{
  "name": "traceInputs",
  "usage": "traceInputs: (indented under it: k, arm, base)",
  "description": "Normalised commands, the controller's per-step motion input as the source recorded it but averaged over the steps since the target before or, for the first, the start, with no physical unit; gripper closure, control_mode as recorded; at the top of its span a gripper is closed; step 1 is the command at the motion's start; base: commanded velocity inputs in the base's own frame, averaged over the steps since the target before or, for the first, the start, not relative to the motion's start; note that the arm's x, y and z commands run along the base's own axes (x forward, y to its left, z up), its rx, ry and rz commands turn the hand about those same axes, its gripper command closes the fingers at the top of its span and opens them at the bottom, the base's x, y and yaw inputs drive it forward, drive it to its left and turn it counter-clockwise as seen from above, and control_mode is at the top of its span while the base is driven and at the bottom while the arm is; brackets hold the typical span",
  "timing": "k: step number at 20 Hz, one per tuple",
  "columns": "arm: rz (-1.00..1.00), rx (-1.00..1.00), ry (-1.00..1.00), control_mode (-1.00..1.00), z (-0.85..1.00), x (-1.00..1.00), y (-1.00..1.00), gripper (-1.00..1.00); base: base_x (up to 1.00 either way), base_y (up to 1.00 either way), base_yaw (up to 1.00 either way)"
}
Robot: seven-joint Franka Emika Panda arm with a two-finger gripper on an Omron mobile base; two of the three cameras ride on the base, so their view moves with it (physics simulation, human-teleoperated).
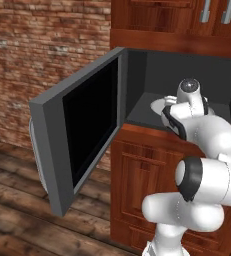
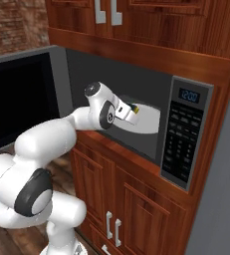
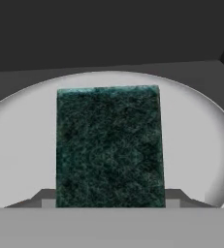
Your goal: Place the sponge inside the microwave to prepare for sanitizing.
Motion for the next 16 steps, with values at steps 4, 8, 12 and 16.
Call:
traceInputs:
  k: [4, 8, 12, 16]
  arm:
    - [0.00, 0.00, 0.00, -1.00, 0.00, 0.31, -0.06, 1.00]
    - [0.00, 0.00, 0.00, -1.00, -0.01, 0.32, -0.03, 1.00]
    - [0.00, 0.00, 0.02, -1.00, -0.10, 0.13, -0.09, 1.00]
    - [0.00, 0.00, 0.00, -1.00, -0.03, 0.07, -0.28, 1.00]
  base:
    - [0.00, 0.00, 0.00]
    - [0.00, 0.00, 0.00]
    - [0.00, 0.00, 0.00]
    - [0.00, 0.00, 0.00]
